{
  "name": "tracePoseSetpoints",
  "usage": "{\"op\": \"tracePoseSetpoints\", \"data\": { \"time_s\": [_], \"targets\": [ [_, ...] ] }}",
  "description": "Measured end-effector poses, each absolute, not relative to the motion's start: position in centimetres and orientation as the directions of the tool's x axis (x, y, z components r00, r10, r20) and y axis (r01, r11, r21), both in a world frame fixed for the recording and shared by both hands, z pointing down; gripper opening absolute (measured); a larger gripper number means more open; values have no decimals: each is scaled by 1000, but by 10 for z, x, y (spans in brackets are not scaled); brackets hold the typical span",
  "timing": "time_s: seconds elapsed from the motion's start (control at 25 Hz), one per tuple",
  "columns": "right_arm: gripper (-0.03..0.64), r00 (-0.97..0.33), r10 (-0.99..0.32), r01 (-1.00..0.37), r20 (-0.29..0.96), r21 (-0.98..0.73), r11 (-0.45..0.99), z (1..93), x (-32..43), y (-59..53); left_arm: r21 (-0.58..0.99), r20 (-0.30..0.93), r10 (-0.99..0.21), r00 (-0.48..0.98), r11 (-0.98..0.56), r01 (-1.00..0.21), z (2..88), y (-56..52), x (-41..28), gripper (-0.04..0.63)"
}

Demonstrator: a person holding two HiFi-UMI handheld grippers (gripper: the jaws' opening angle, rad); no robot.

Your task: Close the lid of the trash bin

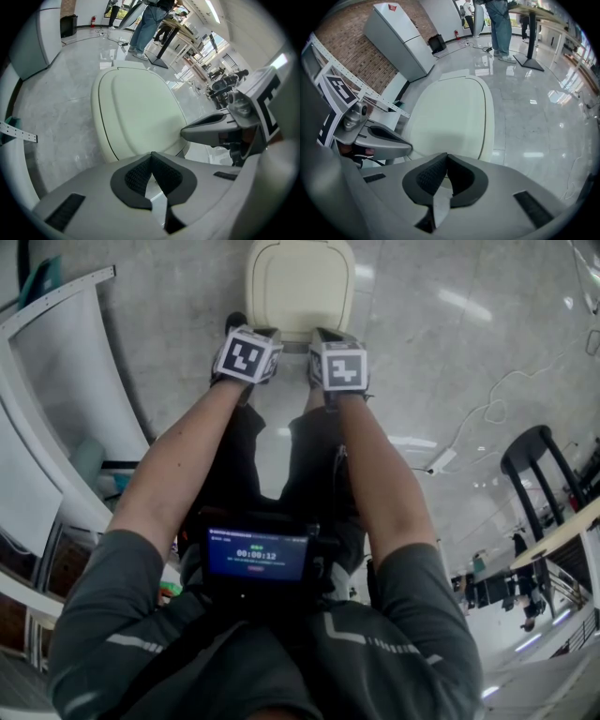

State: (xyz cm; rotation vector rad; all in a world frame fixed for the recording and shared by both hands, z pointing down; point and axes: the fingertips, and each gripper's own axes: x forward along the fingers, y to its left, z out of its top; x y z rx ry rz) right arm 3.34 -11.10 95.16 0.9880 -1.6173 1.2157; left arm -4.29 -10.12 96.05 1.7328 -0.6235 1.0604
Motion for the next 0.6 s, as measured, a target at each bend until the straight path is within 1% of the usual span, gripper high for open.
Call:
{"op": "tracePoseSetpoints", "data": {
  "time_s": [0.2,0.32,0.4,0.48,0.6],
  "targets": [
    [12,-341,-128,-929,932,-312,201,955,33,-110,448,885,63,462,-385,-807,967,-100,-50,-3],
    [11,-331,-111,-935,937,-310,170,960,42,-109,467,879,84,469,-349,-813,969,-100,-45,-3],
    [11,-340,-108,-933,934,-320,167,962,45,-113,464,880,76,469,-346,-815,970,-104,-45,-3],
    [11,-375,-101,-920,922,-356,164,955,44,-115,444,890,61,453,-348,-826,965,-107,-52,-3],
    [11,-363,-103,-923,926,-343,175,925,55,-112,432,893,24,450,-332,-839,930,-106,-60,-3]
  ]
}}
